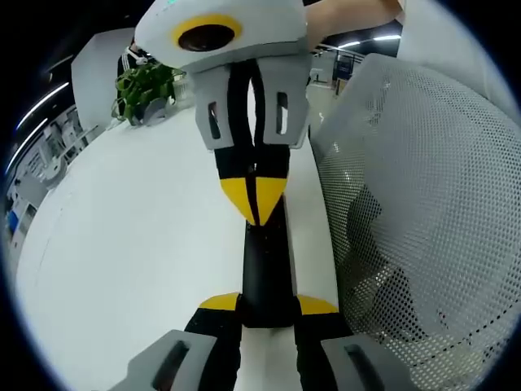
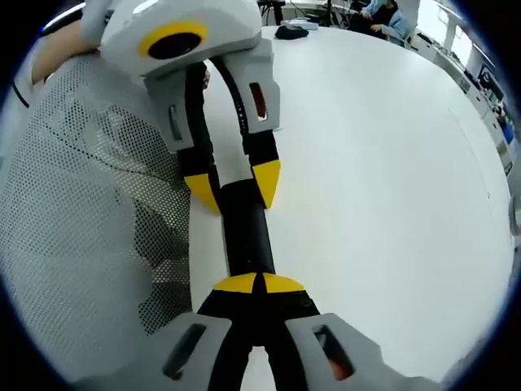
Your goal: Press the specified remote control buttons in sequence, fully releasing each button before pressing the next.
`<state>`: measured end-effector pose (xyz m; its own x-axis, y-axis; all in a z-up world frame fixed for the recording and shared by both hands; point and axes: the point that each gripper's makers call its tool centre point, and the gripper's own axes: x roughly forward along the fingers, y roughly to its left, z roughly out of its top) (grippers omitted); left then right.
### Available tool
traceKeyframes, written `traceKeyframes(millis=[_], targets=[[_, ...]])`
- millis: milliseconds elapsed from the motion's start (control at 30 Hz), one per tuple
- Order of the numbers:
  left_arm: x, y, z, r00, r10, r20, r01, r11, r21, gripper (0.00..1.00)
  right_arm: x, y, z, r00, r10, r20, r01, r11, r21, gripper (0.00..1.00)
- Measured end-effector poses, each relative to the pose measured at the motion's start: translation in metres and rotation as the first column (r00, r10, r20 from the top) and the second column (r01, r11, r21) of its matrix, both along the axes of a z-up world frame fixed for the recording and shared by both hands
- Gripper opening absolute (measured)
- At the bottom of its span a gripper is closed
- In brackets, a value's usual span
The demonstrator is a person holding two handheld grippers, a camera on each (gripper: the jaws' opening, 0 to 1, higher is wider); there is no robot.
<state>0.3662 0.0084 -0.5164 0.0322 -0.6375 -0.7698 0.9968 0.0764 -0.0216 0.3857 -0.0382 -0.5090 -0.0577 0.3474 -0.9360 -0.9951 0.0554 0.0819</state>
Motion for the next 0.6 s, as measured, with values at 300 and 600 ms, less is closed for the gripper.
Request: traceKeyframes(millis=[300,600], targets=[[0.0004,0.0001,-0.0002,1.000,0.000,-0.001,0.000,1.000,-0.001,0.24,-0.0003,0.0020,-0.0038,1.000,-0.002,-0.017,0.002,1.000,-0.019,0.00],[0.0021,0.0001,-0.0016,1.000,0.002,-0.004,-0.002,1.000,-0.002,0.24,0.0018,0.0035,-0.0060,0.997,-0.008,-0.072,0.004,0.999,-0.050,0.00]])
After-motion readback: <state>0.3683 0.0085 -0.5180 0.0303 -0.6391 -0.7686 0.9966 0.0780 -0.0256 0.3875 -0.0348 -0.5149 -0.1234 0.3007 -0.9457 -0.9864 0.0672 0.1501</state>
